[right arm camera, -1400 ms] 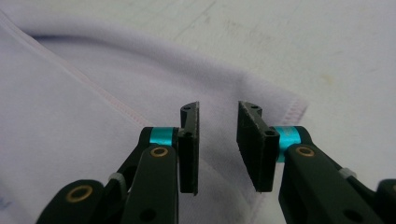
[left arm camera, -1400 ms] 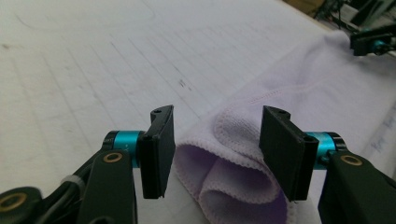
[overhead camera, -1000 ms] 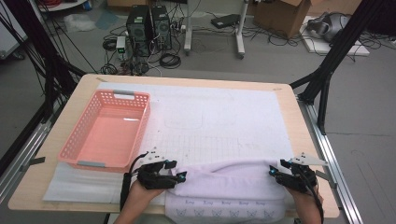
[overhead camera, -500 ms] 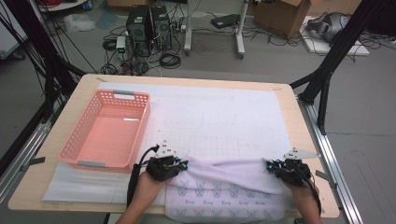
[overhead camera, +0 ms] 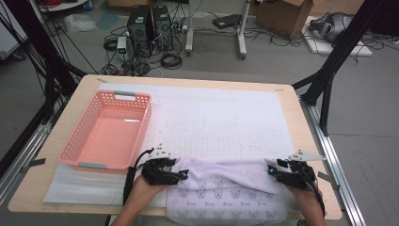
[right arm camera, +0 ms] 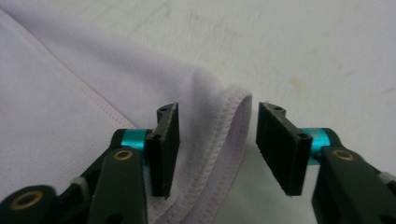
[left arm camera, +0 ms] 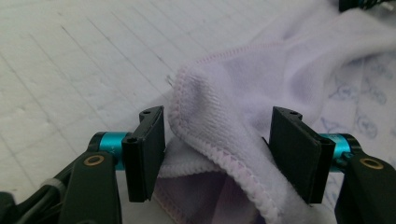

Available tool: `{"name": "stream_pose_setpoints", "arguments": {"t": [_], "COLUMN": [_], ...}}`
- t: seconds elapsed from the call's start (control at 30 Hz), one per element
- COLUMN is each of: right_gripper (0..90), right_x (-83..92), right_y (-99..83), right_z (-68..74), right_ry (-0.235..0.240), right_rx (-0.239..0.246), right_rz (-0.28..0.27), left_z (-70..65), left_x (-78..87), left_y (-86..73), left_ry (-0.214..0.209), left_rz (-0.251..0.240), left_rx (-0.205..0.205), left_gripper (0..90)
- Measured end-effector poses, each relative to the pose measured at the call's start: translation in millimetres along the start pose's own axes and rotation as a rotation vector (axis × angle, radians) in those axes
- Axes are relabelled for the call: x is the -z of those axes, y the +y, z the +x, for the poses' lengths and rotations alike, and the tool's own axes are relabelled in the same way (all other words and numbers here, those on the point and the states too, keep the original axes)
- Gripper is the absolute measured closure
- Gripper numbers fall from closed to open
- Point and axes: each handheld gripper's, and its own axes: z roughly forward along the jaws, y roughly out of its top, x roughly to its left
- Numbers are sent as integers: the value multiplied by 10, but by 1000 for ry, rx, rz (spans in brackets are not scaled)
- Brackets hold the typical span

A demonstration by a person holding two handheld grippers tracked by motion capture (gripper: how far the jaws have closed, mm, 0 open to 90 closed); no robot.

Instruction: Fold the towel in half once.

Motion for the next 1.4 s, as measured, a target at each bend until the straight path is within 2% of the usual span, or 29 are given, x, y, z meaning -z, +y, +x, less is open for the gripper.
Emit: {"name": "stream_pose_setpoints", "arguments": {"t": [0.07, 0.1, 0.13, 0.17, 0.2, 0.23, 0.3, 0.33, 0.37, 0.4, 0.43, 0.5, 0.53, 0.6, 0.73, 0.83, 0.87, 0.9, 0.97, 1.0, 1.07, 1.1, 1.13, 1.17, 1.23, 1.33, 1.4], "right_gripper": [464, 479, 532, 614, 735, 800, 826, 831, 835, 837, 838, 839, 839, 839, 838, 837, 837, 837, 835, 833, 778, 703, 627, 607, 563, 562, 561], "right_x": [-10, -10, -12, -13, -15, -20, -12, -8, 3, 17, 41, 57, 46, 19, -55, -127, -144, -172, -231, -261, -322, -339, -344, -337, -272, -140, -101], "right_y": [-7, 4, 9, 14, 19, 24, 47, 61, 72, 83, 105, 140, 167, 221, 355, 494, 534, 591, 692, 730, 774, 768, 759, 748, 716, 670, 636], "right_z": [6, 12, 9, 21, 29, 36, 83, 99, 97, 83, 43, -2, -29, -74, -211, -298, -310, -333, -387, -405, -432, -441, -443, -441, -423, -395, -361], "right_ry": [4, 4, 10, 29, 55, 89, 63, 52, 40, 38, 45, 29, 19, 7, 4, -14, -19, -26, -43, -51, -81, -79, -87, -93, -102, -79, -30], "right_rx": [-2, 7, 19, 27, 31, 41, 74, 84, 85, 71, 45, 30, 28, 17, -35, -47, -50, -54, -59, -72, -93, -116, -135, -144, -140, -144, -141], "right_rz": [2, 13, 14, 16, 17, 19, 33, 35, 17, 0, -35, -65, -72, -81, -110, -118, -118, -115, -111, -105, -96, -96, -94, -96, -121, -161, -149], "left_z": [-44, -58, -70, -64, -37, -47, -57, -47, -33, 0, 29, 56, 70, 103, 218, 335, 370, 420, 468, 496, 502, 503, 497, 495, 486, 455, 432], "left_x": [-33, -33, -28, -19, -13, -21, -20, -15, -6, 10, 17, 5, -10, -51, -121, -201, -233, -275, -333, -377, -426, -421, -402, -363, -278, -157, -108], "left_y": [-14, -15, -26, -34, -31, -28, 7, 48, 77, 133, 181, 284, 332, 438, 633, 788, 820, 858, 870, 857, 826, 810, 797, 784, 765, 727, 692], "left_ry": [21, 38, 67, 71, -4, -12, -1, 20, 39, 52, 48, 73, 79, 105, 144, 186, 201, 210, 224, 214, 217, 219, 230, 235, 243, 236, 234], "left_rz": [9, 9, 6, 4, 10, 16, 26, 25, 11, -23, -42, -54, -65, -53, -74, -83, -105, -105, -121, -121, -100, -105, -125, -146, -185, -220, -223], "left_rx": [-33, -39, -64, -80, -52, -44, -59, -62, -59, -39, -23, -44, -41, -64, -63, -50, -38, -18, 7, 31, 49, 54, 66, 66, 69, 58, 47], "left_gripper": [333, 351, 403, 487, 611, 791, 809, 818, 826, 832, 833, 834, 834, 835, 835, 834, 834, 834, 832, 832, 812, 767, 670, 577, 532, 514, 516]}}
